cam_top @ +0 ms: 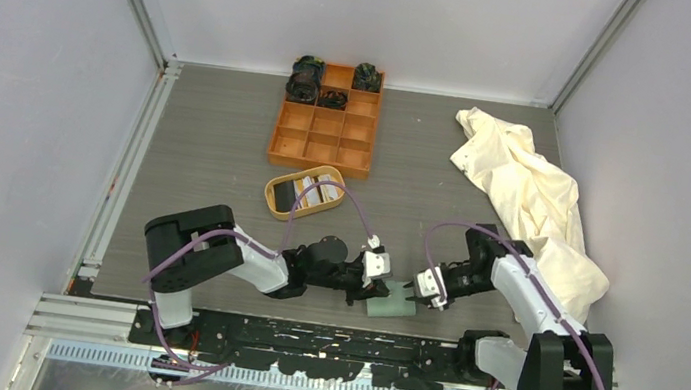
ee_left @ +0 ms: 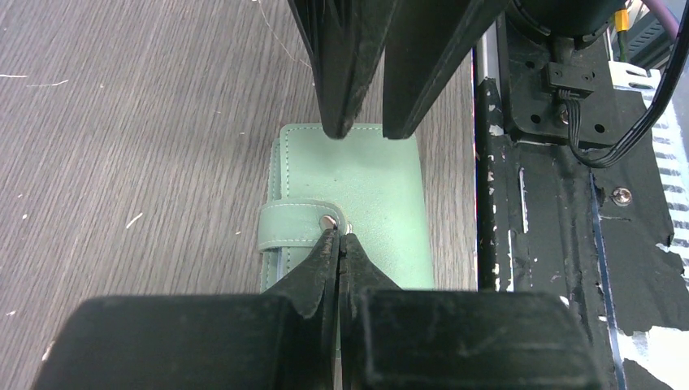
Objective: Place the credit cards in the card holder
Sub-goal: Close the card holder at the center of the board.
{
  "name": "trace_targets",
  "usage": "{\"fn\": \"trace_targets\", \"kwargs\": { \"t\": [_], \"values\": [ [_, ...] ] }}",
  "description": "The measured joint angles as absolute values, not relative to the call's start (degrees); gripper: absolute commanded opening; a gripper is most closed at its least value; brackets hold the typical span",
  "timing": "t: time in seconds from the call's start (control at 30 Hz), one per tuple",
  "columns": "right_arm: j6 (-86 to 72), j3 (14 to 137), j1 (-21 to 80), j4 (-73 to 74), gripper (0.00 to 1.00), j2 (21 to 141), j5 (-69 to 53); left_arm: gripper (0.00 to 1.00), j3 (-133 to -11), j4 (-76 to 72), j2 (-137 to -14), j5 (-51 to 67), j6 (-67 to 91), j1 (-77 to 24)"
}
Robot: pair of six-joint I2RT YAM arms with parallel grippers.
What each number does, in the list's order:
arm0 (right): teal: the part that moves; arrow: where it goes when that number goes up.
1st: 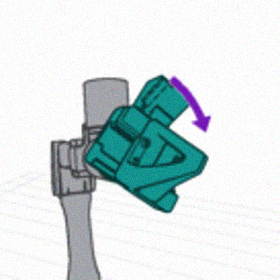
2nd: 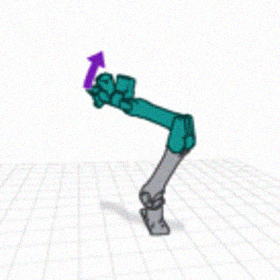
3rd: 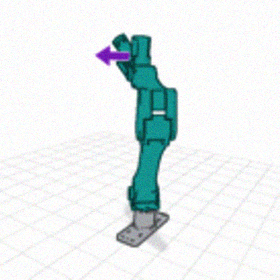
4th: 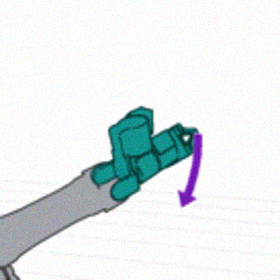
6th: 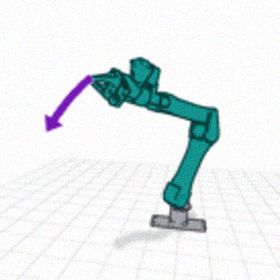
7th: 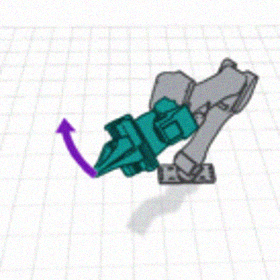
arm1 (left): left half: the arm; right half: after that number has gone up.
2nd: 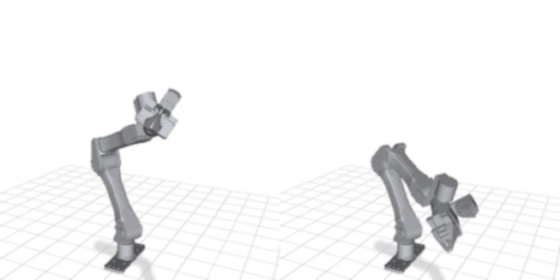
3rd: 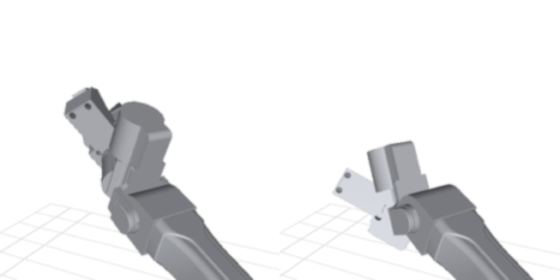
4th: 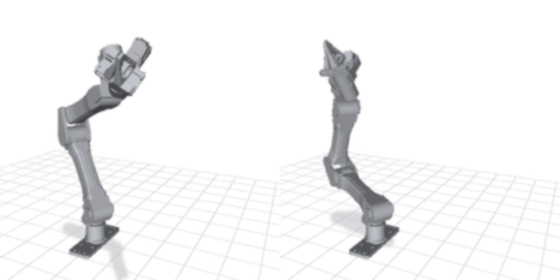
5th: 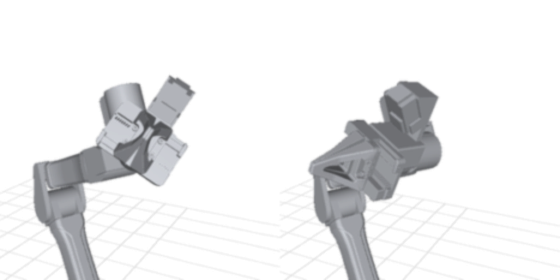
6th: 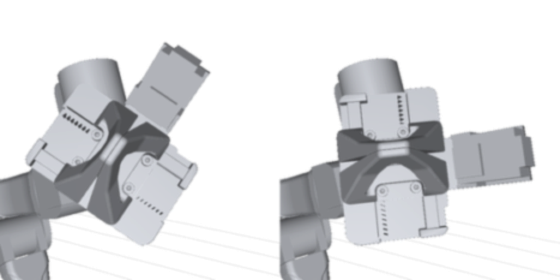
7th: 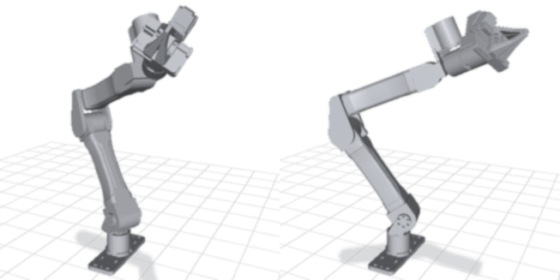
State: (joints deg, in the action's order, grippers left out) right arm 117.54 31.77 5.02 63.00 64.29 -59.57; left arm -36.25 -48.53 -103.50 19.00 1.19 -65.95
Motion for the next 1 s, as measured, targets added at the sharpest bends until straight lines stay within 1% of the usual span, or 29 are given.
{"fn": "trace_targets", "kwargs": {
  "t": [0.27,0.57,0.87,1.0],
  "values": [
    [112.6,30.1,10.7,53.6,0.3,63.2,-57.3,0.0,-36.2,-48.5,-103.5,19.2,1.0,-66.0],
    [107.3,28.6,16.1,44.4,0.3,63.3,-53.4,0.0,-36.3,-48.5,-103.6,19.6,0.5,-65.9],
    [107.5,27.9,18.7,42.9,0.31,63.7,-51.6,0.0,-36.4,-48.4,-103.6,19.8,-0.6,-65.9],
    [108.1,27.7,19.9,42.4,0.28,64.0,-51.0,0.0,-36.5,-48.1,-103.6,20.0,-0.6,-65.9]
  ]
}}
